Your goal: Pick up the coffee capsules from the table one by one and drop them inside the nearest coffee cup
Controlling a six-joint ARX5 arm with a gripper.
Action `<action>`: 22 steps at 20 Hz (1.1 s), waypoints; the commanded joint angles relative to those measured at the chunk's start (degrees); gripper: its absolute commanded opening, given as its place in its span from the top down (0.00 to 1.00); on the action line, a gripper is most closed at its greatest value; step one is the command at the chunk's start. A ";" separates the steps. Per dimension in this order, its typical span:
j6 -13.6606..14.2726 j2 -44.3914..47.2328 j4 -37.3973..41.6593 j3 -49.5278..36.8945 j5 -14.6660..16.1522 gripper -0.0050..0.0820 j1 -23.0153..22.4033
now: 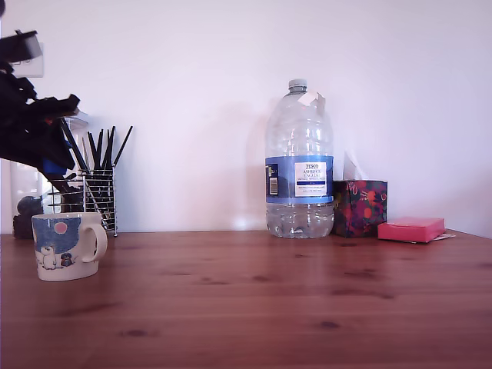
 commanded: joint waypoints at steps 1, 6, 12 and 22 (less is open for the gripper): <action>0.22 4.35 -3.37 3.17 0.09 0.84 -0.07; 0.26 14.82 -14.38 14.69 0.22 0.84 -0.07; 0.24 16.20 -15.43 15.89 0.15 0.84 -0.15; 0.26 16.20 -15.30 15.89 0.13 0.61 -0.15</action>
